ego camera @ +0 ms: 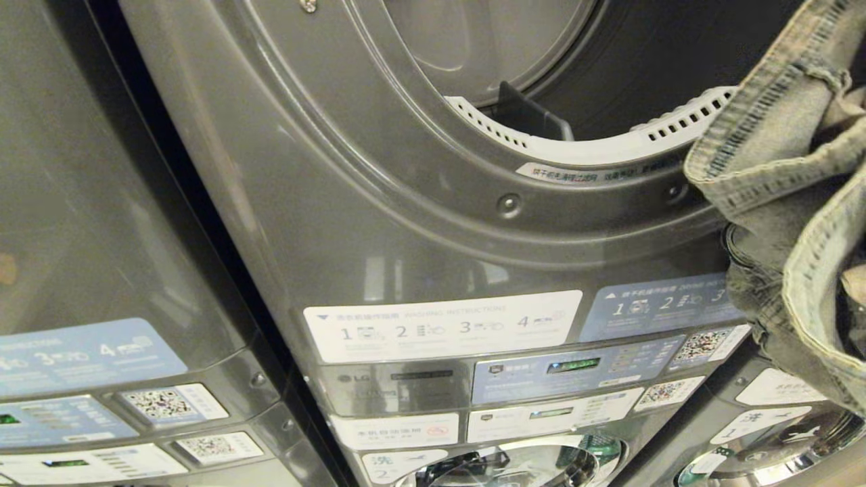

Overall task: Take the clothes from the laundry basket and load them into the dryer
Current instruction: Put the clothes in the dryer

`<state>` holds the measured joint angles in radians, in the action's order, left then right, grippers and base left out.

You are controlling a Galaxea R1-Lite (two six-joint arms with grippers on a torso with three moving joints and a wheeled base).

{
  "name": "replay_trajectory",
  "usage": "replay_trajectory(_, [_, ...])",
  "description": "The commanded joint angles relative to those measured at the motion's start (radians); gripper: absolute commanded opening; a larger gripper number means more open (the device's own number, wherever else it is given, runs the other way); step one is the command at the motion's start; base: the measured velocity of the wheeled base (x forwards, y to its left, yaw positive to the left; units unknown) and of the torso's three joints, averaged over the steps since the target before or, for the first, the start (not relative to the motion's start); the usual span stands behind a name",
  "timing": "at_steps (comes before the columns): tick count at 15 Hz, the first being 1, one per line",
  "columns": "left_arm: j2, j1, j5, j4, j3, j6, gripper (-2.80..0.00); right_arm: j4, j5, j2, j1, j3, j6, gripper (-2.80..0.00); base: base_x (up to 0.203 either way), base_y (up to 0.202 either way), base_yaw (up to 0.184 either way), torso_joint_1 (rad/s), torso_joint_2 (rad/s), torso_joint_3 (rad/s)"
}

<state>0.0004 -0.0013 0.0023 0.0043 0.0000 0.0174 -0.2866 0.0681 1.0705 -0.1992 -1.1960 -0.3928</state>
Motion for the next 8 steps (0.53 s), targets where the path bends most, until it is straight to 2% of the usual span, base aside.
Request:
replay_trajectory(1, [0.0, 0.0, 0.001, 0.0, 0.0, -0.002, -2.8, 0.0, -0.001, 0.16, -0.105, -0.098, 0.008, -2.8, 0.0, 0.0, 0.0, 0.0, 0.0, 0.0])
replay_trajectory(4, [0.0, 0.001, 0.001, 0.0, 0.0, -0.002, -2.8, 0.003, -0.025, 0.27, -0.238, -0.208, 0.016, -2.8, 0.0, 0.0, 0.0, 0.0, 0.0, 0.0])
replay_trajectory(8, [0.0, 0.001, 0.001, -0.001, 0.0, -0.004, -2.8, 0.003, -0.086, 0.429, -0.261, -0.427, 0.021, -2.8, 0.0, 0.0, 0.0, 0.0, 0.0, 0.0])
